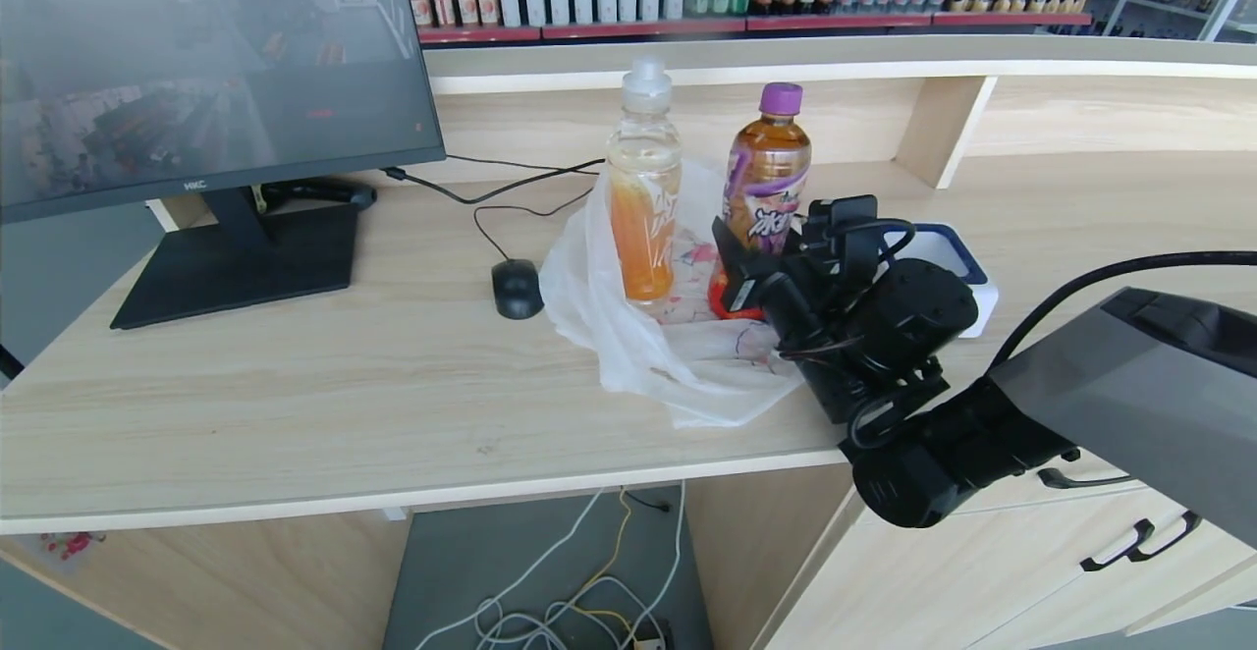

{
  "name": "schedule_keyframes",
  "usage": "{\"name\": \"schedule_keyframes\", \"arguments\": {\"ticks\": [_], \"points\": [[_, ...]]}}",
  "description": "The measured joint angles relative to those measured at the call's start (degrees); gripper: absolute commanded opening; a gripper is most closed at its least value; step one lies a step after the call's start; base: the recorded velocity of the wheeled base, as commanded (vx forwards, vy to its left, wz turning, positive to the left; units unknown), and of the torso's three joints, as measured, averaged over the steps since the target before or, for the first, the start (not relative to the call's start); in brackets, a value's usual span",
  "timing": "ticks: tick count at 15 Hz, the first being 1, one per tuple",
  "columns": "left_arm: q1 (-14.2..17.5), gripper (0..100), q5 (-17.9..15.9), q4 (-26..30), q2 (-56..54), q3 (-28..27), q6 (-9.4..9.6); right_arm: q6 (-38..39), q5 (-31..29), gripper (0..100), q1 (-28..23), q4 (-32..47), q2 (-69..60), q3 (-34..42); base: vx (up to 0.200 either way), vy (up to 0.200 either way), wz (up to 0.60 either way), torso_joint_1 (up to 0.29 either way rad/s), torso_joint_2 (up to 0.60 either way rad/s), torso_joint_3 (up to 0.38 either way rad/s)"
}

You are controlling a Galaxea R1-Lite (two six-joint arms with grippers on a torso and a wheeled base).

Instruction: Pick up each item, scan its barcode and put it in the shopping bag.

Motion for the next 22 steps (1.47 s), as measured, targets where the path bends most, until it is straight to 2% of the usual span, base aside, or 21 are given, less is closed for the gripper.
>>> {"name": "schedule_keyframes", "arguments": {"ticks": [8, 9, 16, 22], "points": [[0.0, 100, 0.0, 0.0, 0.0, 0.0, -0.02, 0.1, -0.1, 0, 0.0, 0.1, 0.9, -0.5, 0.000, 0.000, 0.00, 0.000, 0.00, 0.000], [0.0, 100, 0.0, 0.0, 0.0, 0.0, 0.00, 0.1, -0.2, 100, 0.0, 0.2, 1.1, -1.0, 0.000, 0.000, 0.00, 0.000, 0.00, 0.000], [0.0, 100, 0.0, 0.0, 0.0, 0.0, 0.00, 0.1, -0.3, 100, 0.0, 0.1, 1.5, -0.7, 0.000, 0.000, 0.00, 0.000, 0.00, 0.000], [0.0, 100, 0.0, 0.0, 0.0, 0.0, 0.00, 0.1, -0.4, 100, 0.0, 0.1, -3.4, 5.2, 0.000, 0.000, 0.00, 0.000, 0.00, 0.000]]}}
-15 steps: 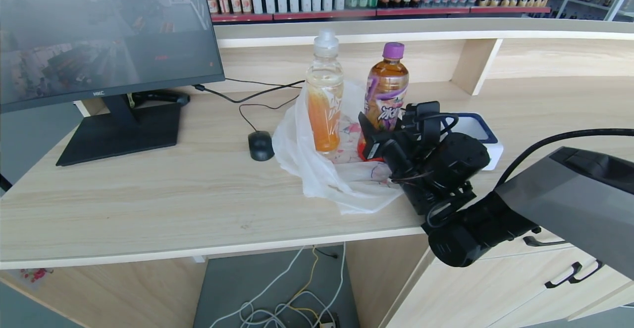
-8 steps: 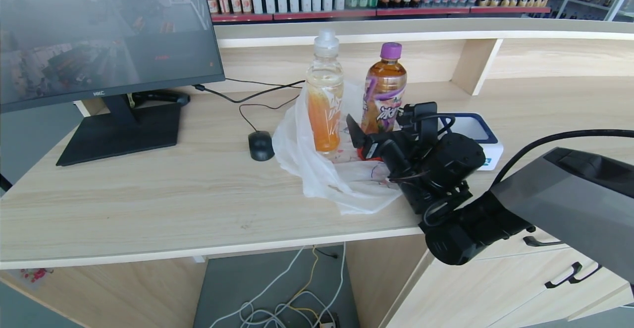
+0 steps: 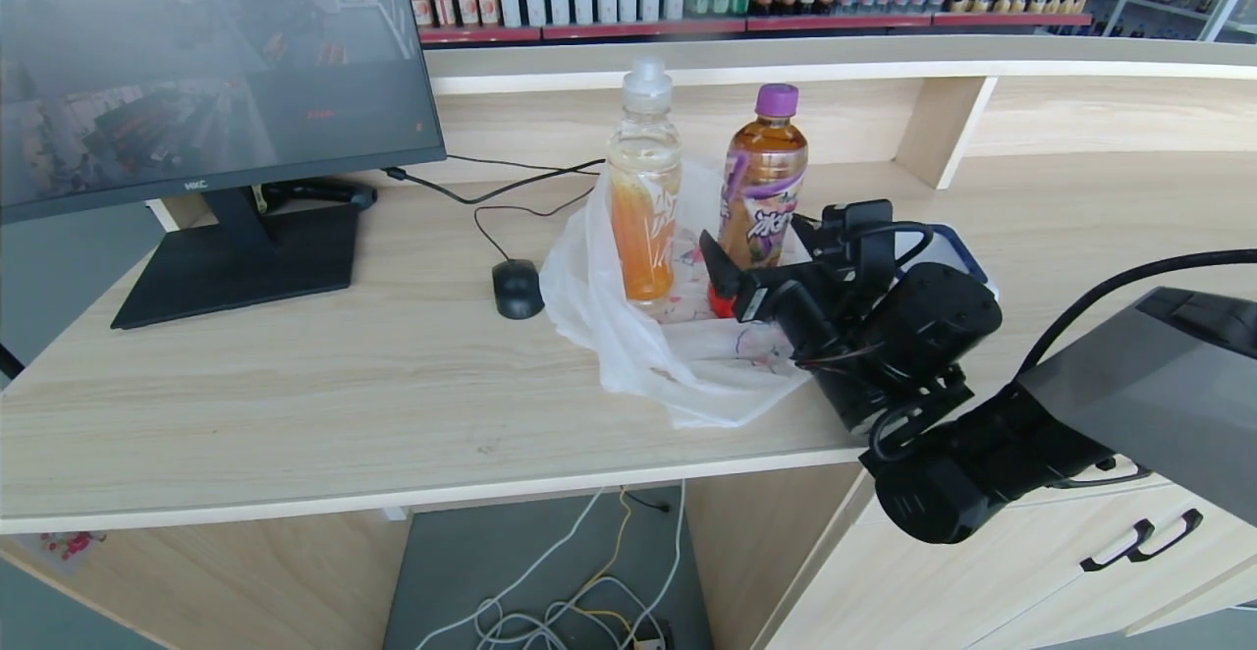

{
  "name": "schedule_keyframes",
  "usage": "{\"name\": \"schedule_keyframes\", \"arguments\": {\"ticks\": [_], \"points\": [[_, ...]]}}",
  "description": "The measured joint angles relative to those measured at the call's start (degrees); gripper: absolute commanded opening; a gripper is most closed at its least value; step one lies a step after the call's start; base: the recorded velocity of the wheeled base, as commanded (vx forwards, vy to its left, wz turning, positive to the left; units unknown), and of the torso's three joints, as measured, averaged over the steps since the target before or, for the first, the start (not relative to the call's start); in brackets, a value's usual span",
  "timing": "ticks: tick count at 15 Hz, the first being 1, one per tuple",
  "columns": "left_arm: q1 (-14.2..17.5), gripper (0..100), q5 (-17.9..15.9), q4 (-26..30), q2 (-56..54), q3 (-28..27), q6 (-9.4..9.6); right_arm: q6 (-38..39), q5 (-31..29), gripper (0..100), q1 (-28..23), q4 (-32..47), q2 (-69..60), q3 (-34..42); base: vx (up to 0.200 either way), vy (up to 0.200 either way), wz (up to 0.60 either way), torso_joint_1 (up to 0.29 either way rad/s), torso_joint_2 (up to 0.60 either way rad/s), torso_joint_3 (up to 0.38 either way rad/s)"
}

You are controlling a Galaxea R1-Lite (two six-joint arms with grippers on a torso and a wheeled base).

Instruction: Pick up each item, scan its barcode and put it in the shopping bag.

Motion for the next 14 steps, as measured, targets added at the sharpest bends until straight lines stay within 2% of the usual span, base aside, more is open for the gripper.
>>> {"name": "schedule_keyframes", "arguments": {"ticks": [7, 14], "points": [[0.0, 100, 0.0, 0.0, 0.0, 0.0, -0.02, 0.0, 0.0, 100, 0.1, 0.0, -11.2, 10.1, 0.000, 0.000, 0.00, 0.000, 0.00, 0.000], [0.0, 100, 0.0, 0.0, 0.0, 0.0, 0.00, -0.2, 0.0, 100, -0.7, -0.1, -30.8, 29.3, 0.000, 0.000, 0.00, 0.000, 0.00, 0.000]]}}
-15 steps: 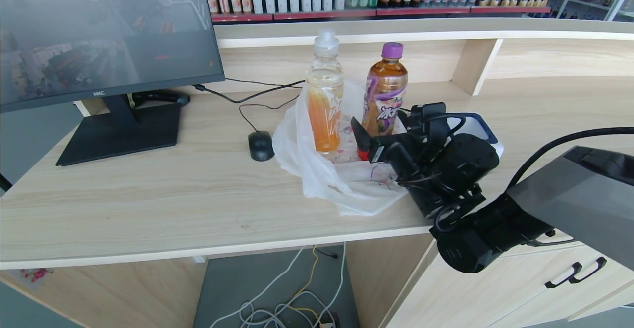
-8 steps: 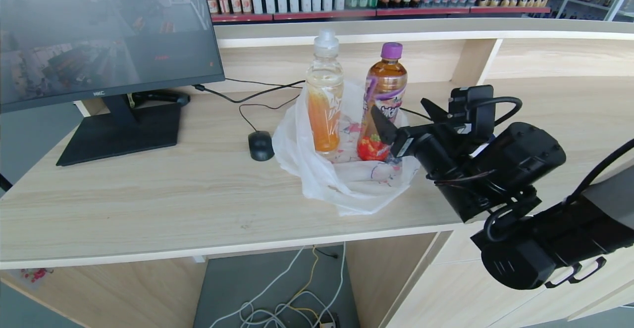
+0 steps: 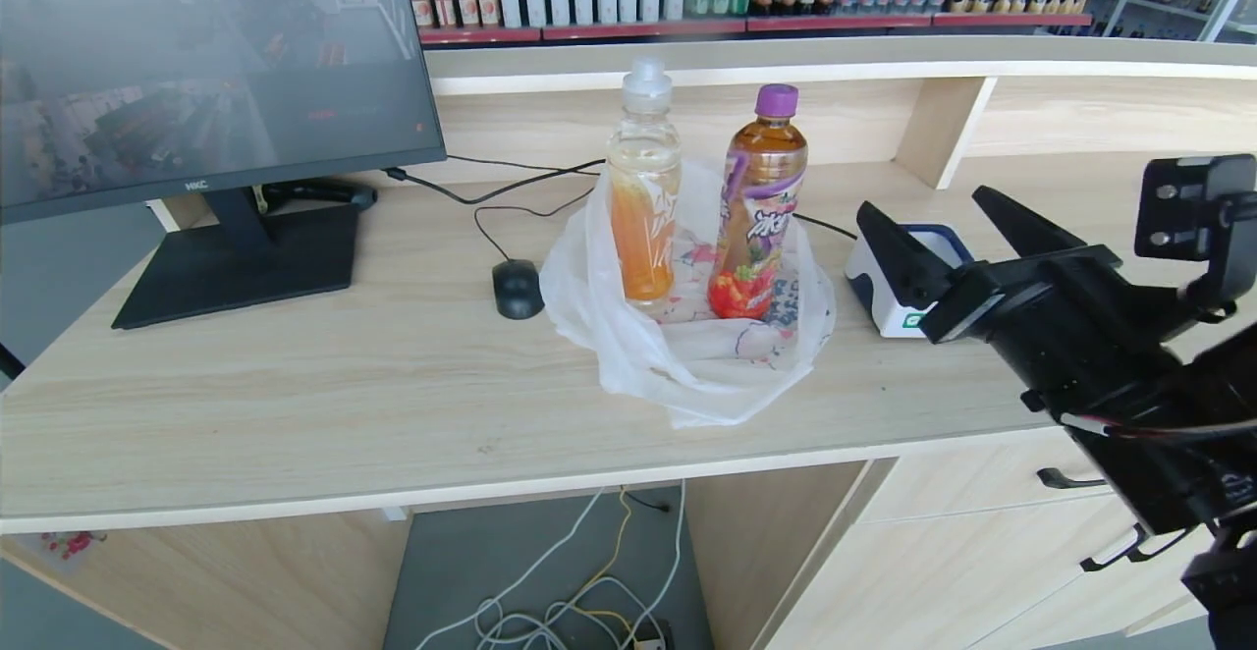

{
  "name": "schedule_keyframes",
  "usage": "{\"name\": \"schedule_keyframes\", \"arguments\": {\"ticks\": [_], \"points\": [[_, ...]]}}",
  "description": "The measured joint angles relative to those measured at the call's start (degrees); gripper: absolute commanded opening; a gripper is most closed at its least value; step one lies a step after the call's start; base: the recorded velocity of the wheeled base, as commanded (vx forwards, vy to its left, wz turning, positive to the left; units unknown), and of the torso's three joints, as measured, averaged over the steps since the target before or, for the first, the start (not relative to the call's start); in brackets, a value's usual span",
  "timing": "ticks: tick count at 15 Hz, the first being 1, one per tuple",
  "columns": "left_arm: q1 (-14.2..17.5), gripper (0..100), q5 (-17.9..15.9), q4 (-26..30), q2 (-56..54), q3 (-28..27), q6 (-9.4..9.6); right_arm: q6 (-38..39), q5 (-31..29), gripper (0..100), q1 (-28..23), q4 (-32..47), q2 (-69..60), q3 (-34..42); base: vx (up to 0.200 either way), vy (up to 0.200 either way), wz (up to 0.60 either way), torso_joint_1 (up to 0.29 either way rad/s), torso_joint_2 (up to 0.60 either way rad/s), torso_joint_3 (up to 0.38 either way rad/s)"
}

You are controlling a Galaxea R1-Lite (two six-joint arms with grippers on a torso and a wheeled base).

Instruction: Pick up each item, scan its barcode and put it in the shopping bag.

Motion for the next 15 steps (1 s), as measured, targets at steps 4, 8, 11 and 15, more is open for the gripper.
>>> {"name": "schedule_keyframes", "arguments": {"ticks": [4, 8, 11, 15], "points": [[0.0, 100, 0.0, 0.0, 0.0, 0.0, -0.02, 0.0, 0.0, 100, -1.8, 0.0, -12.4, 13.6, 0.000, 0.000, 0.00, 0.000, 0.00, 0.000], [0.0, 100, 0.0, 0.0, 0.0, 0.0, -0.02, 1.4, -1.0, 100, -2.5, 6.3, -26.3, 24.4, 0.000, 0.000, 0.00, 0.000, 0.00, 0.000], [0.0, 100, 0.0, 0.0, 0.0, 0.0, -0.02, 3.5, -1.7, 100, -2.7, 26.7, -40.0, 26.4, 0.000, 0.000, 0.00, 0.000, 0.00, 0.000], [0.0, 100, 0.0, 0.0, 0.0, 0.0, 0.00, 4.4, -1.7, 100, -2.3, 63.2, -65.8, 26.9, 0.000, 0.000, 0.00, 0.000, 0.00, 0.000]]}}
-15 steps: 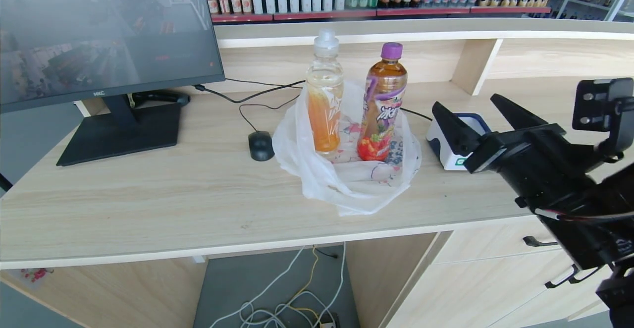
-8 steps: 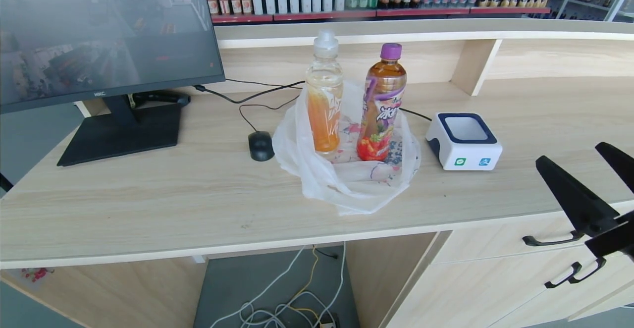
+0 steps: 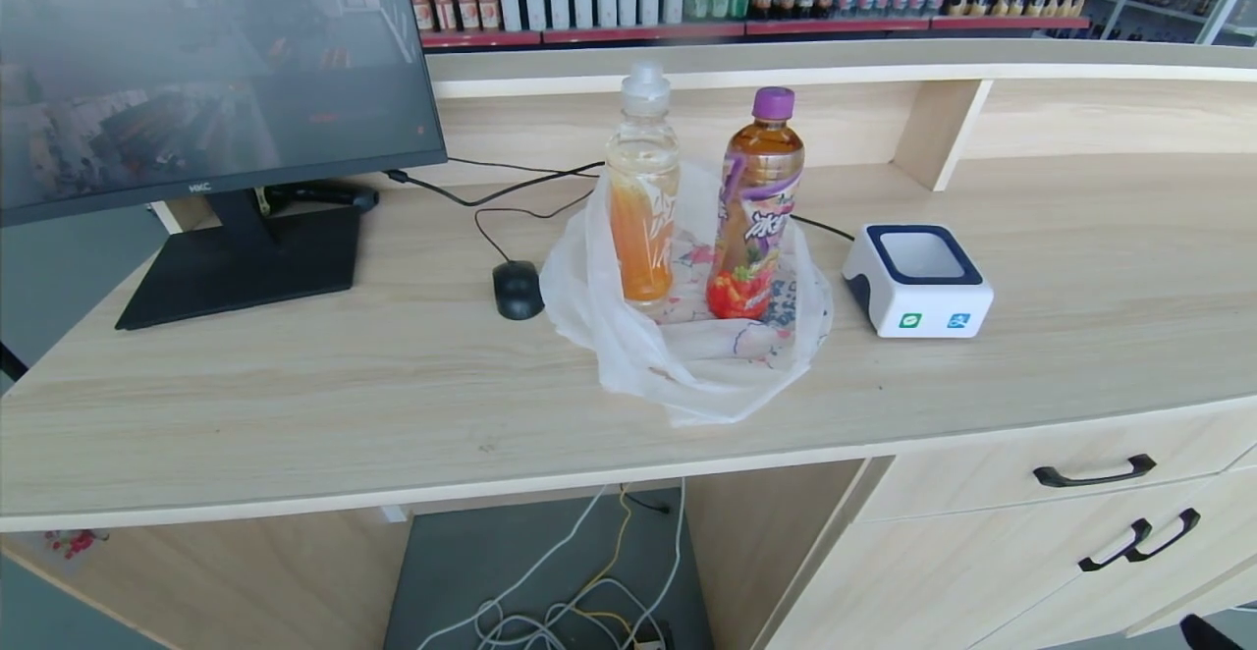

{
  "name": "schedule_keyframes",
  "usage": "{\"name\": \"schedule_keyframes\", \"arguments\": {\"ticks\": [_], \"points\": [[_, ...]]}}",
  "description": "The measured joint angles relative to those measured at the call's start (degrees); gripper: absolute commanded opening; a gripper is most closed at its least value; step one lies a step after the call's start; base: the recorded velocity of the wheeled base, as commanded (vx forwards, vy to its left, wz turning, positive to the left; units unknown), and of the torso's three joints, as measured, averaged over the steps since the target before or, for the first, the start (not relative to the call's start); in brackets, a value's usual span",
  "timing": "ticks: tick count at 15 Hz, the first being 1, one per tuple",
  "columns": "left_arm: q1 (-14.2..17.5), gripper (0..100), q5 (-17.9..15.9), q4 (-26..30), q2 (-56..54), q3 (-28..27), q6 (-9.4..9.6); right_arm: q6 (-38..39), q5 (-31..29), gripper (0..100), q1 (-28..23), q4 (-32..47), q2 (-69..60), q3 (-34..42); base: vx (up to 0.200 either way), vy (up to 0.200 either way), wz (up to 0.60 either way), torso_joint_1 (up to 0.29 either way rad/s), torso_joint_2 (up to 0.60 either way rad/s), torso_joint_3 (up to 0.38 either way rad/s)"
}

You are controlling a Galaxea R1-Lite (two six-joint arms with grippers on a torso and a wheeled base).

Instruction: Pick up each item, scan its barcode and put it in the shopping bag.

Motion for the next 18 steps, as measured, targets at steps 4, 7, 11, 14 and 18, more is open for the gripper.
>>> {"name": "schedule_keyframes", "arguments": {"ticks": [4, 7, 11, 14, 18], "points": [[0.0, 100, 0.0, 0.0, 0.0, 0.0, 0.00, -0.6, 0.4, 100, 2.7, 25.3, -19.8, 0.0, 0.000, 0.000, 0.00, 0.000, 0.00, 0.000], [0.0, 100, 0.0, 0.0, 0.0, 0.0, 0.00, -0.7, 0.8, 100, 4.3, 25.6, -24.7, -0.1, 0.000, 0.000, 0.00, 0.000, 0.00, 0.000], [0.0, 100, 0.0, 0.0, 0.0, 0.0, -0.02, -2.8, 7.7, 100, 7.1, 26.1, -26.2, -0.4, 0.000, 0.000, 0.00, 0.000, 0.00, 0.000], [0.0, 100, 0.0, 0.0, 0.0, 0.0, -0.02, -3.0, 7.8, 100, 4.9, 26.2, -25.3, -0.4, 0.000, 0.000, 0.00, 0.000, 0.00, 0.000], [0.0, 100, 0.0, 0.0, 0.0, 0.0, 0.00, -3.6, 8.2, 100, -12.1, 26.3, -22.2, -0.4, 0.000, 0.000, 0.00, 0.000, 0.00, 0.000]]}}
